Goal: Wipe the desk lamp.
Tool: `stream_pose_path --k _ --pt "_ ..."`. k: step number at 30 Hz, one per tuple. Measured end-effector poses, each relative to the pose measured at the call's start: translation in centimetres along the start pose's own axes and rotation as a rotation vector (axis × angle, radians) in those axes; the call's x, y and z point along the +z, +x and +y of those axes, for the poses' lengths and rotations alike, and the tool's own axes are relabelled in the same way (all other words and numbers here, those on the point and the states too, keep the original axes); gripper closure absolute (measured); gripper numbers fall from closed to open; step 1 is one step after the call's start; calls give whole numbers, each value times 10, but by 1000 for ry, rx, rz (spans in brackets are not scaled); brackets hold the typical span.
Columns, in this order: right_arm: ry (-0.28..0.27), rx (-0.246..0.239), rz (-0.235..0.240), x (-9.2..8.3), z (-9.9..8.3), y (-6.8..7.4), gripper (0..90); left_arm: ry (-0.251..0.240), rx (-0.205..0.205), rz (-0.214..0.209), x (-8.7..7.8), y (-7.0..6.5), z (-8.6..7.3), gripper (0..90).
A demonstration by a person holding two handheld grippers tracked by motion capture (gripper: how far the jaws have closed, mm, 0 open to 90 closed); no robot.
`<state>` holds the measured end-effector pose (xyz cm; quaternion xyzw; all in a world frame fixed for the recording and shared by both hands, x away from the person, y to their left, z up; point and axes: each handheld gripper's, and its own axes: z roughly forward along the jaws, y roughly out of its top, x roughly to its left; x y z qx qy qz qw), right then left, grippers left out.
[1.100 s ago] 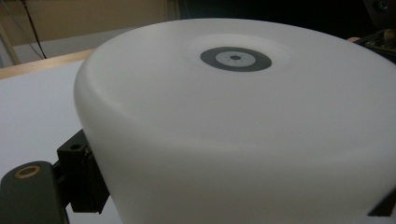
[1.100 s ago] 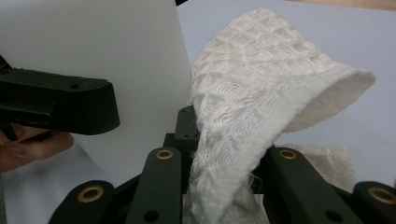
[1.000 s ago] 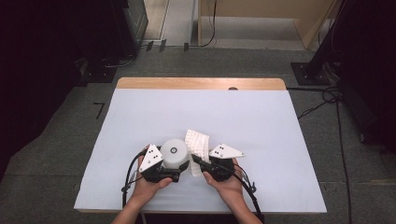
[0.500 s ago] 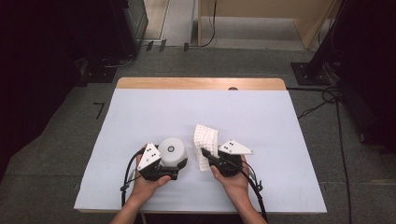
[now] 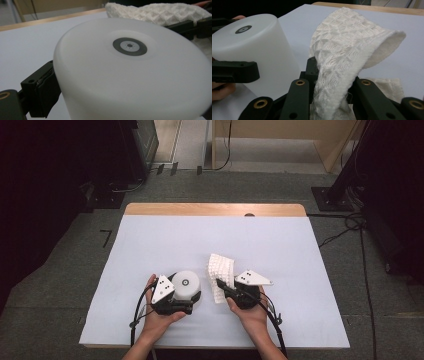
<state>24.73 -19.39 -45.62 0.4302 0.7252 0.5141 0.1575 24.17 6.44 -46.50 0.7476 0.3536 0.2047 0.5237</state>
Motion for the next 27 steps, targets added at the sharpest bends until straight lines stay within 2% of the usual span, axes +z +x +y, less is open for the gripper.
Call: stream_pose_path --k 2,5,6,8,9,10,12,14,16,20,24,27 --pt "2 1 -1 0 0 -1 738 5 -4 62 1 -10 -2 22" --pt "3 -1 -2 1 -1 -1 738 70 -10 164 9 -21 -5 24" --pt "3 -2 -1 1 -1 -1 738 77 -19 191 10 -23 -5 40" --pt "3 -3 0 1 -1 0 738 78 -27 196 9 -22 -5 71" --pt "4 -6 0 1 -1 0 738 72 -13 195 9 -22 -5 76" --pt "5 -7 0 1 -1 0 738 73 -4 188 9 -22 -5 80" --pt "4 -5 4 1 -1 1 738 79 -4 132 8 -15 -3 82" --pt "0 -7 9 1 -1 2 738 49 -28 42 3 -3 0 83" --pt "-1 -8 20 0 0 4 738 9 -15 -39 -4 8 6 83" --pt "-25 -9 62 -2 4 10 737 -19 27 -104 -13 17 13 83" --pt "-81 -31 130 -8 9 19 735 -3 39 -117 -10 16 11 83" --pt "-78 -47 143 -8 10 26 735 -6 28 -145 -8 13 10 83"
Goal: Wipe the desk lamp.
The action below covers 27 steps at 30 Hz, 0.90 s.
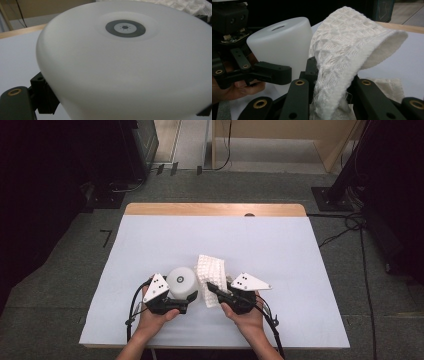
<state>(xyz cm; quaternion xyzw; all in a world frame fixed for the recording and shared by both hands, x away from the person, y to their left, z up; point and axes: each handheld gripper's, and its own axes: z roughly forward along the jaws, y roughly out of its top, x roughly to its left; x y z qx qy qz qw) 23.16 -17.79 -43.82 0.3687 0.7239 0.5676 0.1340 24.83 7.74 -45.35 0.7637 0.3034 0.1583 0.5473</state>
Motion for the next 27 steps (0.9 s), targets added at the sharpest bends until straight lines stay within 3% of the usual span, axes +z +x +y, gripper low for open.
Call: stream_pose_path --k 8,14,18,24,27 --pt "94 35 -26 18 -19 -4 739 -3 -5 -7 2 -1 0 84" --pt "23 15 -13 5 -4 0 739 47 24 5 10 -7 -4 84" --pt "-9 10 -8 -1 2 -1 739 47 25 9 13 -9 -3 83" --pt "77 30 -32 14 -15 -7 740 21 12 17 9 -6 -1 84" --pt "94 38 -39 16 -17 -8 740 27 8 15 11 -6 -2 83"
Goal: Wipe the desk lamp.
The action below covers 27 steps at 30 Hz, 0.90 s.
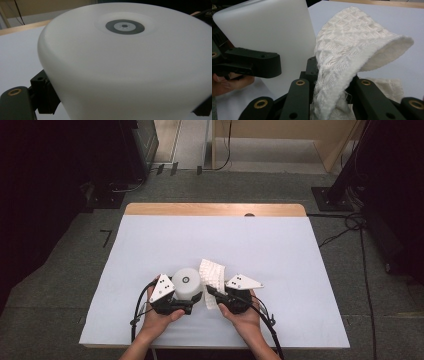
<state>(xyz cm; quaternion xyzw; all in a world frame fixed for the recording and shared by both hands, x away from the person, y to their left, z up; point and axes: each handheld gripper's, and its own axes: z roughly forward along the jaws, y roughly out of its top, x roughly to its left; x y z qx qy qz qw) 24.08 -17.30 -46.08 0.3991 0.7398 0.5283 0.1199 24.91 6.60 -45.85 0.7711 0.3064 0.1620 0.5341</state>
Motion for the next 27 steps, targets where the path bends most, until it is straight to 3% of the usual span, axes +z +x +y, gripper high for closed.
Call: stream_pose_path --k 5,8,13,17,24,27 --pt "-57 -16 9 -12 11 3 739 35 25 1 5 -5 -3 84" --pt "-82 -29 2 -18 14 4 740 23 28 -6 4 -7 -1 84" --pt "-23 -24 -15 -4 2 3 741 -11 -9 -4 -2 0 2 84" --pt "9 -15 -24 1 -1 4 741 3 -12 -3 0 1 1 83" --pt "-60 -19 -18 -16 11 4 740 22 24 -15 7 -8 1 83" --pt "-44 -14 -19 -13 7 1 740 5 16 -15 5 -6 3 83"
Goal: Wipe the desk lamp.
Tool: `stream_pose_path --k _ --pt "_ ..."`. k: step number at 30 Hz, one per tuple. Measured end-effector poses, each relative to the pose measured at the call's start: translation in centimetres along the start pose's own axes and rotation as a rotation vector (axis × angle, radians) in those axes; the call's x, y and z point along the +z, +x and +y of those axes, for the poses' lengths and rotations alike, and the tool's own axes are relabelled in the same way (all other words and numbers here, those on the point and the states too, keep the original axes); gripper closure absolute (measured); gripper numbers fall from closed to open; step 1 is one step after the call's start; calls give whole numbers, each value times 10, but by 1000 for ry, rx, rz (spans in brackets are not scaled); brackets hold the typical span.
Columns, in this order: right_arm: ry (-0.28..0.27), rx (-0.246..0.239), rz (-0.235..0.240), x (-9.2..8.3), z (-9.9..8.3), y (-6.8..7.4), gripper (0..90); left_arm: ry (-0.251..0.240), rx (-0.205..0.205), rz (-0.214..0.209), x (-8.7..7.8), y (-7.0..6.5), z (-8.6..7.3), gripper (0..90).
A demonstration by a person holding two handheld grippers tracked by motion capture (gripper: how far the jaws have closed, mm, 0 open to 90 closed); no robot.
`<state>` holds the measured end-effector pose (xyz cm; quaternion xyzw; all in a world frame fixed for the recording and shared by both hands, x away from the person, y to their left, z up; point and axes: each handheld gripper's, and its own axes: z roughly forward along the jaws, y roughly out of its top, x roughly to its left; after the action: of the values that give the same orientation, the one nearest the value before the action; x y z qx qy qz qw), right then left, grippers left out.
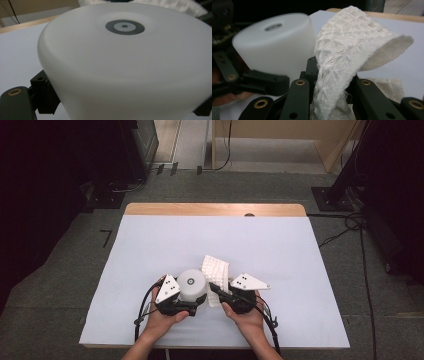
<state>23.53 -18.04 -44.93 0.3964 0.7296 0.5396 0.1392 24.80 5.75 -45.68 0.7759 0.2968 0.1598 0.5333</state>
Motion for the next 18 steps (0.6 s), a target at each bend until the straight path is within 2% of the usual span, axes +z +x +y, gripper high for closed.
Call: stream_pose_path --k 5,8,13,18 --pt "62 13 -9 12 -13 -2 740 -15 -29 3 -3 6 2 84" --pt "52 5 -10 8 -9 -2 740 -7 -40 3 1 3 -1 84" --pt "-13 6 12 -6 3 -2 739 10 -13 -8 6 -3 -2 83" --pt "15 14 11 0 -4 -7 740 -15 -35 -1 0 0 3 84"
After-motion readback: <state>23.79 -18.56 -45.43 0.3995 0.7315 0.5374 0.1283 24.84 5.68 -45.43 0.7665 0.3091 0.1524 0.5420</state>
